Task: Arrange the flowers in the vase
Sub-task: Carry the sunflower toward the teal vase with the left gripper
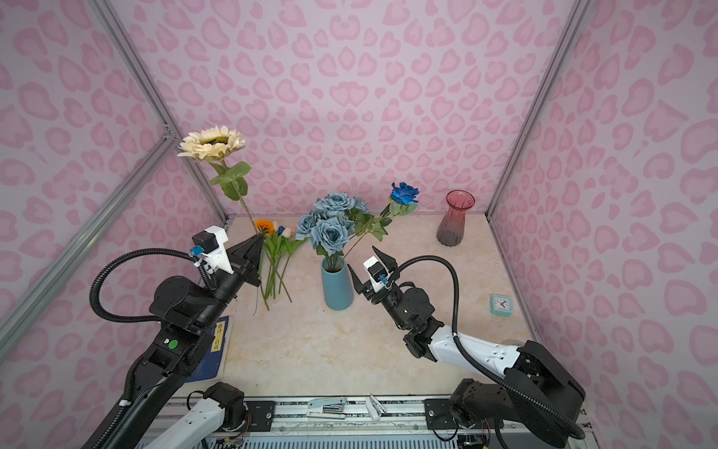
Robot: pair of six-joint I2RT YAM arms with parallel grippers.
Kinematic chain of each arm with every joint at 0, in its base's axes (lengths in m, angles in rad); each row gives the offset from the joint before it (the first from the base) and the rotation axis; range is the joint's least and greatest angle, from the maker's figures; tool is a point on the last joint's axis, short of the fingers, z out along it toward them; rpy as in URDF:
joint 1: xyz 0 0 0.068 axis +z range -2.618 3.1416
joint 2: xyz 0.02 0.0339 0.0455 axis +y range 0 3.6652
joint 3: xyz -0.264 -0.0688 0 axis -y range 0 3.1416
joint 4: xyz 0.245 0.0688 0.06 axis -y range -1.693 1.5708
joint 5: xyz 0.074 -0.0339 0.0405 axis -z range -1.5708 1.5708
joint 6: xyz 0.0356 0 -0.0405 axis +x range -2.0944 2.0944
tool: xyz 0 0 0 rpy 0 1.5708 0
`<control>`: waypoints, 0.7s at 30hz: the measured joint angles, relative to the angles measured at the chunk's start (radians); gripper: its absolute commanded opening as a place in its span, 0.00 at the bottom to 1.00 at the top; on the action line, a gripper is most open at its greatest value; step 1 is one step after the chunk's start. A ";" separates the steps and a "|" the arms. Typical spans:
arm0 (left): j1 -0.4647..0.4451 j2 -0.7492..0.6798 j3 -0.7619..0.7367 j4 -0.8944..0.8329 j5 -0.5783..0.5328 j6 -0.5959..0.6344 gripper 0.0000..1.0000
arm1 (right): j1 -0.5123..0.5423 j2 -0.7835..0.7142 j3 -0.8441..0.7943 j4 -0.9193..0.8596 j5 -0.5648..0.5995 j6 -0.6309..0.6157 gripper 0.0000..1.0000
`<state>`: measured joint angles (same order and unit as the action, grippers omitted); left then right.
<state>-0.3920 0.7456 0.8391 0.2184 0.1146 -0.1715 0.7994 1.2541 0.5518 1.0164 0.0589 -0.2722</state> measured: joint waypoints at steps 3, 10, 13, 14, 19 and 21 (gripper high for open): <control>-0.006 0.043 0.023 0.079 0.095 -0.021 0.00 | 0.003 0.000 0.004 0.011 0.000 0.000 0.79; -0.014 0.097 -0.012 0.316 0.185 -0.047 0.00 | 0.005 -0.003 0.003 0.014 -0.007 -0.006 0.79; -0.014 0.157 -0.012 0.407 0.212 -0.062 0.00 | 0.005 -0.001 0.003 0.016 -0.008 -0.010 0.79; -0.014 0.171 -0.012 0.434 0.219 -0.064 0.00 | 0.005 0.002 0.003 0.017 -0.008 -0.011 0.79; -0.017 0.252 -0.016 0.594 0.221 -0.065 0.00 | 0.006 0.025 0.008 0.035 -0.010 -0.019 0.79; -0.019 0.280 -0.016 0.633 0.219 -0.063 0.00 | 0.006 0.031 0.016 0.041 -0.011 -0.025 0.79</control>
<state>-0.4107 1.0260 0.8234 0.8513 0.3336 -0.2340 0.8051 1.2850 0.5682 1.0576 0.0475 -0.2974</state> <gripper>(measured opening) 0.064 0.789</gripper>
